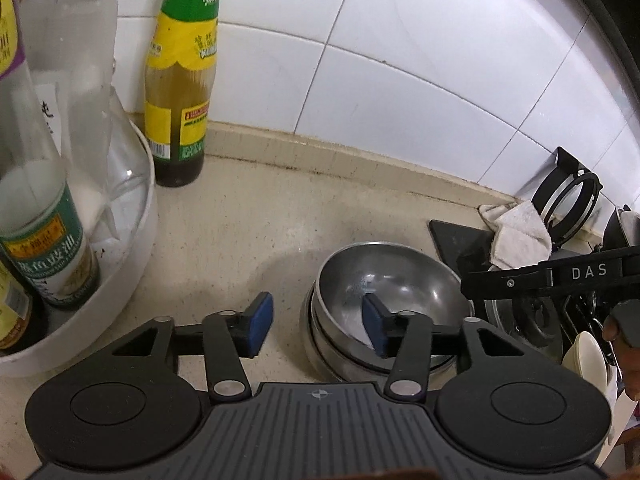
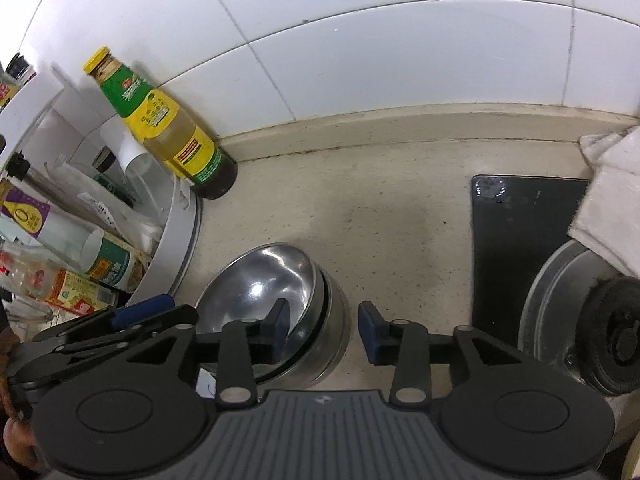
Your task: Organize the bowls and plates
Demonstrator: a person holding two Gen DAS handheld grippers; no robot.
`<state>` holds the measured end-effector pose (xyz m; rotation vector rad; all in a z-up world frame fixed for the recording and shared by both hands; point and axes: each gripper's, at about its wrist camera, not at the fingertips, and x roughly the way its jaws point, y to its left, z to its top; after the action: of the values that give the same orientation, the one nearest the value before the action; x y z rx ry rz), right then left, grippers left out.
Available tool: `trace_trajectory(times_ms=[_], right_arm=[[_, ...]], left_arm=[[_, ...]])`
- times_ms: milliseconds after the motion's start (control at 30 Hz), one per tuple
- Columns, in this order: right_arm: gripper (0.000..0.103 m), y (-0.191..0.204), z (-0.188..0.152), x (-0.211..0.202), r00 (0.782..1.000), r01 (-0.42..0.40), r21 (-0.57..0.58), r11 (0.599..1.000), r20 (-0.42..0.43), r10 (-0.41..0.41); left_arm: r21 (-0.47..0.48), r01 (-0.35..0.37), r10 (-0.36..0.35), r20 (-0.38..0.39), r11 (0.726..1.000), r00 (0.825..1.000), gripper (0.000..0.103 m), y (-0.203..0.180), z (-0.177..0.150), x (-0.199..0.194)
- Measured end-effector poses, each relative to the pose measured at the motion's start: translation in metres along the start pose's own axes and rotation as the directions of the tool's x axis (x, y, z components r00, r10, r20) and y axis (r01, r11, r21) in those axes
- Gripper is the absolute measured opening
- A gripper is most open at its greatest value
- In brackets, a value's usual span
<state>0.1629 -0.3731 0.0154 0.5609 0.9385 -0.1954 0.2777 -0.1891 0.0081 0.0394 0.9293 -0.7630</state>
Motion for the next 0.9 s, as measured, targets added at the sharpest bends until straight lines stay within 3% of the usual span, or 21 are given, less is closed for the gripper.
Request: trace_trajectory(times_ms=[300,900], right_arm=[[0.040,-0.008,-0.004,0.015,0.999,-0.038,0.035,0.999,-0.024,0.039],[0.042,-0.004,-0.010,0.012,1.000,-0.004,0.011,1.000,0.007,0.004]], left_arm=[[-0.016,0.005,-0.005,-0.014,1.000,1.000,0.065,-0.002,-0.002,0.013],[0.158,-0.080,0.070,0.071,0.984,0.995,0.071,-0.025,-0.004,0.010]])
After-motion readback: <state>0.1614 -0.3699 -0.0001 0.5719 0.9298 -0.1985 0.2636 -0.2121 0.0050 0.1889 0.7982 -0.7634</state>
